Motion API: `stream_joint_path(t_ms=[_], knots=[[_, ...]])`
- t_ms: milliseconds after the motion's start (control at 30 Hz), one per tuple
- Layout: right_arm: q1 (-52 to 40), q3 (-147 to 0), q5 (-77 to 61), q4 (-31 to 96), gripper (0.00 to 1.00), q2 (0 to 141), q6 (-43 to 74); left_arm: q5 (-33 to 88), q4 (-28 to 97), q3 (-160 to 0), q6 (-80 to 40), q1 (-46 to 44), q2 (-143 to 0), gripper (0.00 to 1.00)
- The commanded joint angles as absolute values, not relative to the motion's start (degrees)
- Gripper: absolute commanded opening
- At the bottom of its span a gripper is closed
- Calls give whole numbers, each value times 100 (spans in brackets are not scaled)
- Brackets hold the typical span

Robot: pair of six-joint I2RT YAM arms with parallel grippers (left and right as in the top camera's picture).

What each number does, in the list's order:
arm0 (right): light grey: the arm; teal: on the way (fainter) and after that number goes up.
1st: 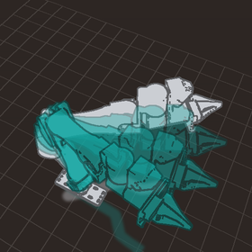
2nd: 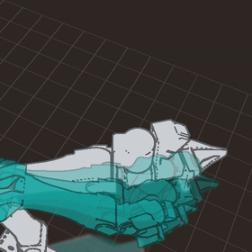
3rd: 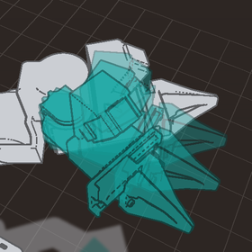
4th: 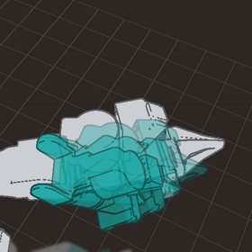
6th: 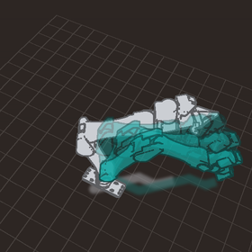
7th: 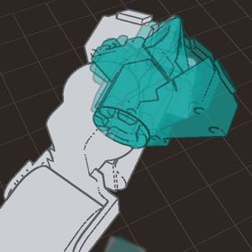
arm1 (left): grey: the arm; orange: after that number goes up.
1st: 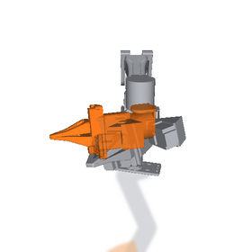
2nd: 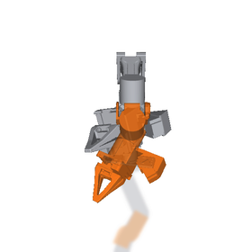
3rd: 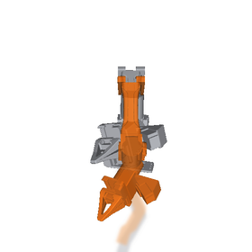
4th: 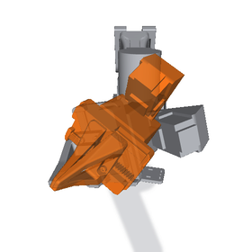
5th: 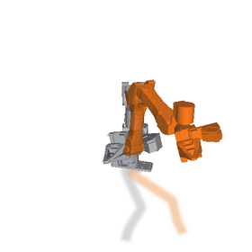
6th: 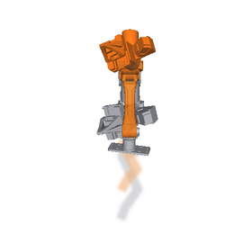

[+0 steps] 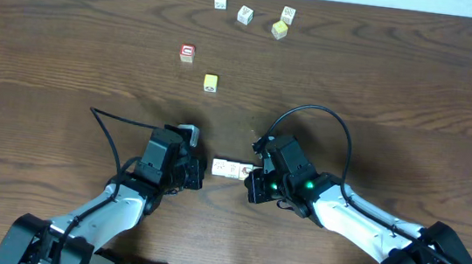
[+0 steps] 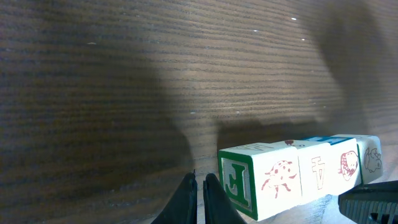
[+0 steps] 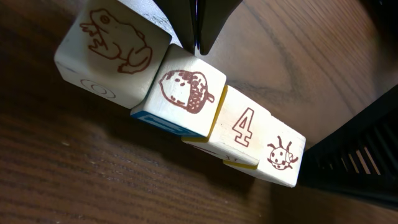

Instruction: Lift 4 blocks

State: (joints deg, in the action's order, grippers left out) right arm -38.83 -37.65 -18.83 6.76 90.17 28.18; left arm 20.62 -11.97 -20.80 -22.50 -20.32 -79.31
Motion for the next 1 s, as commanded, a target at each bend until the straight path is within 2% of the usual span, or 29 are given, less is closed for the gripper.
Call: stream_joint_path(t_ms=[0,367,600,767,967], knots=[[-3911,-3710,-1898,740,1,9067,2733,1984,-1188,-2091,-2259,-2045,-7953,7],[-3909,-3710,-1959,1256,1,9052,2923,1988,-1188,-2091,-2259,-2045,-7953,7],[-3911,-3710,-1260,2156,1,8484,3260,1988,-1188,-2091,-2259,-2045,-7953,7],[-3909,-3710,69,3013,1,7686,3684,1988,-1188,-2091,-2259,-2045,-7953,7],[-3894,-3710,364,2609,1,7533,3321,1988,-1190,-2091,-2259,-2045,-7953,7]])
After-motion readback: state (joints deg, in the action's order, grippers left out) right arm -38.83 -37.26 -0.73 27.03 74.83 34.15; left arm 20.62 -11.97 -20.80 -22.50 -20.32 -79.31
